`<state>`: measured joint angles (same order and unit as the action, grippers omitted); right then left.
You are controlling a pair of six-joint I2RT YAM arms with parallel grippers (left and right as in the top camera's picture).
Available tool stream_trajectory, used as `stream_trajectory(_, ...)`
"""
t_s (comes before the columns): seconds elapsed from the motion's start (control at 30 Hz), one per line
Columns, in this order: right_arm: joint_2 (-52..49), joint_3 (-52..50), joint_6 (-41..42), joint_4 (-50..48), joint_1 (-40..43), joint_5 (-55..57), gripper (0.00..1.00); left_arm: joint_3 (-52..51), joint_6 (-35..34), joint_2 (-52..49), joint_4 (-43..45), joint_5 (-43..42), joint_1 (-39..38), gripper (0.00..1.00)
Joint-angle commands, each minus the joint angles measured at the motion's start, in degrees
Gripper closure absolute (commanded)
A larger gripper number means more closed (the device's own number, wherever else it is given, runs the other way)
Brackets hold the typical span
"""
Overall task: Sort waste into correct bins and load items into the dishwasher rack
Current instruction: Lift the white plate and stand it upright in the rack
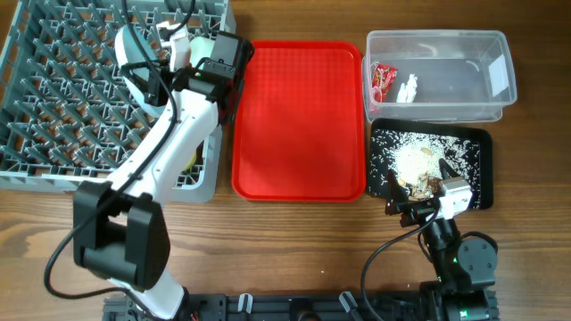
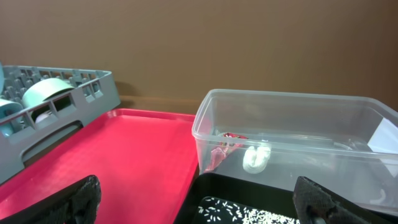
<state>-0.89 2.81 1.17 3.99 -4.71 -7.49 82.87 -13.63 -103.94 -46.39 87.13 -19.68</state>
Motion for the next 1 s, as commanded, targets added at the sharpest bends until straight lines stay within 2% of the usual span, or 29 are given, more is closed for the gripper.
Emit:
stream_trajectory(0.0, 0.61, -0.57, -0.81, -0.28, 0.28, -0.48, 0.0, 0.11, -1.62, -2.56, 0.63, 2.32, 1.07, 0.96)
stream_trajectory(0.13, 0.61, -0.57, -0.81, -0.28, 0.28, -0.46, 0.0, 0.11, -0.07, -3.61, 4.09, 2.32, 1.95, 0.96)
stream_trajectory(0.23, 0.61, -0.59, -0.81, -0.28, 0.28, -0.48, 0.0, 0.11, 5.01, -3.67, 10.25, 2.29, 3.19, 0.96)
stream_trajectory(0.3, 0.61, -0.57, -0.81, -0.28, 0.28, -0.48, 0.0, 0.11, 11.63, -3.65, 15.74, 2.27, 4.02, 0.96)
stream_trajectory(0.4, 0.61, -0.57, -0.81, -0.28, 0.28, -0.46, 0.0, 0.11, 14.84, -3.65, 18.49, 1.6, 4.15, 0.96)
stream_trajectory(0.67, 0.61, -0.59, -0.83, -0.28, 0.28, -0.46, 0.0, 0.11, 14.91, -3.04, 18.64, -5.25, 2.25, 0.96)
stream_trajectory(0.77, 0.61, -0.59, -0.83, -0.28, 0.28, -0.46, 0.0, 0.11, 16.0, -2.16, 21.88, -9.27, 2.67, 0.96)
stream_trajectory(0.87, 0.61, -0.57, -0.81, -0.28, 0.28, -0.46, 0.0, 0.11, 21.68, -1.38, 26.84, -11.98, 3.43, 0.96)
stream_trajectory(0.97, 0.61, -0.57, -0.81, -0.28, 0.28, -0.46, 0.0, 0.11, 32.17, -0.96, 33.92, -14.12, 3.52, 0.96)
